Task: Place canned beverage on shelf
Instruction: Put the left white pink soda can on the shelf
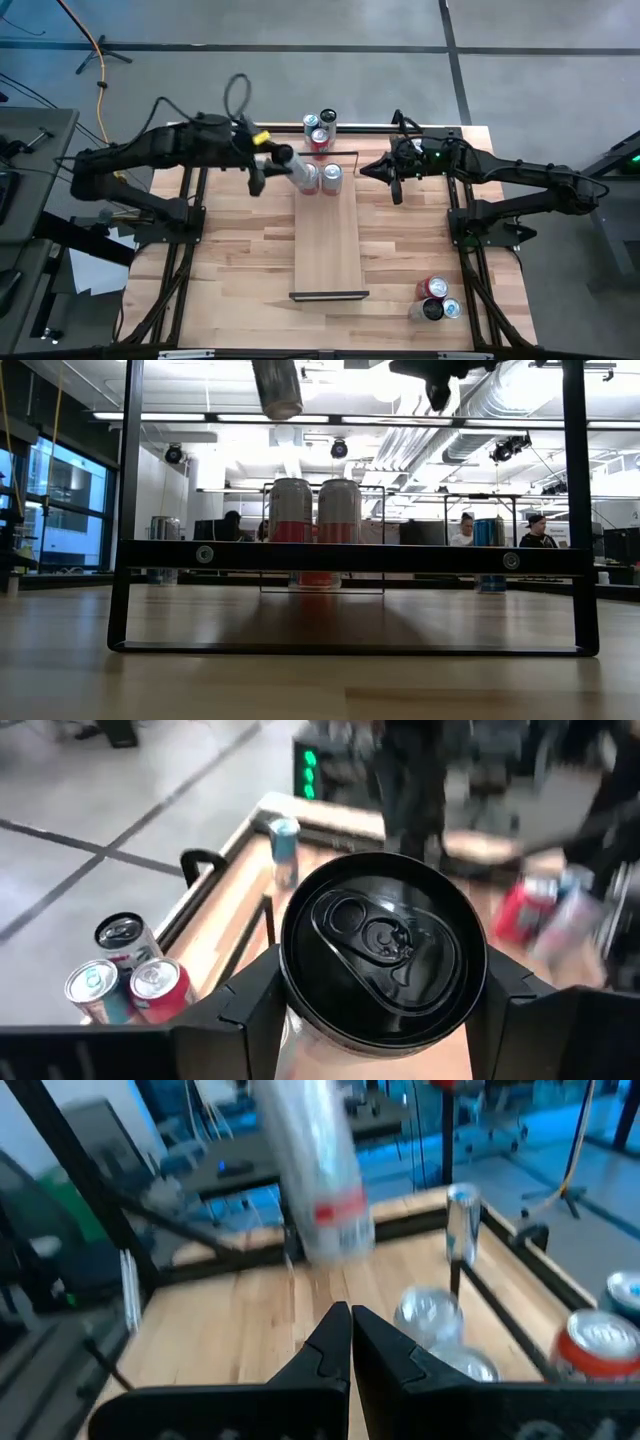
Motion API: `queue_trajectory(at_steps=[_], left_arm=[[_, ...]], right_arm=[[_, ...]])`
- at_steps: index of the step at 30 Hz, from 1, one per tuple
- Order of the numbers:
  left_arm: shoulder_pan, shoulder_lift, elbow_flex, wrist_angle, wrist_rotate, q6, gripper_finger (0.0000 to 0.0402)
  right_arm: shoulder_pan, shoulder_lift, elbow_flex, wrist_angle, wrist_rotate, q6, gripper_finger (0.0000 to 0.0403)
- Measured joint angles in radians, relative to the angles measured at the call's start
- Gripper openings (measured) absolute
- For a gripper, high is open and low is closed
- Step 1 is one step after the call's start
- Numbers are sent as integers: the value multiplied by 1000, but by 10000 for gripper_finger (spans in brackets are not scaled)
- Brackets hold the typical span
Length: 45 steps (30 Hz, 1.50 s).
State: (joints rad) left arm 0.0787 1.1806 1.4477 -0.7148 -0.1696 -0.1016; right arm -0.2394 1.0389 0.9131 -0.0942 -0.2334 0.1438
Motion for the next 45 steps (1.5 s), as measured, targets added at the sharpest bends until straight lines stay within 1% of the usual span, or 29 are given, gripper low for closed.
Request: queue_trajectory(at_steps=[3, 5, 8, 12, 15, 18, 22, 27, 31, 36, 45], left_arm=[[-31, 20, 2, -1, -1, 56, 174], [-50, 23, 1, 18, -22, 68, 174], [-71, 10, -34, 73, -56, 89, 174], [-81, -11, -85, 132, -59, 87, 174], [-81, -14, -92, 122, -58, 65, 174], [-81, -14, -91, 147, -60, 50, 174], [-81, -6, -91, 117, -77, -31, 174], [-80, 56, -91, 73, -81, -127, 174], [-80, 121, -91, 76, -89, -158, 174], [-65, 203, -91, 37, -155, -159, 175], [-50, 289, -91, 29, -169, -224, 175]], right_arm=[[0, 0, 0, 97, -1, 63, 0], [0, -1, 0, 161, -12, 89, 0], [0, -1, 0, 233, -43, 84, 0], [0, -1, 0, 278, -58, 76, 0], [0, -1, 0, 277, -58, 76, 0], [0, -1, 0, 277, -58, 76, 0], [0, -1, 0, 271, -58, 76, 0], [0, -1, 0, 269, -58, 76, 0], [0, -1, 0, 260, -58, 76, 0], [0, 0, 0, 253, -58, 83, 0], [0, 0, 0, 248, -58, 81, 0]])
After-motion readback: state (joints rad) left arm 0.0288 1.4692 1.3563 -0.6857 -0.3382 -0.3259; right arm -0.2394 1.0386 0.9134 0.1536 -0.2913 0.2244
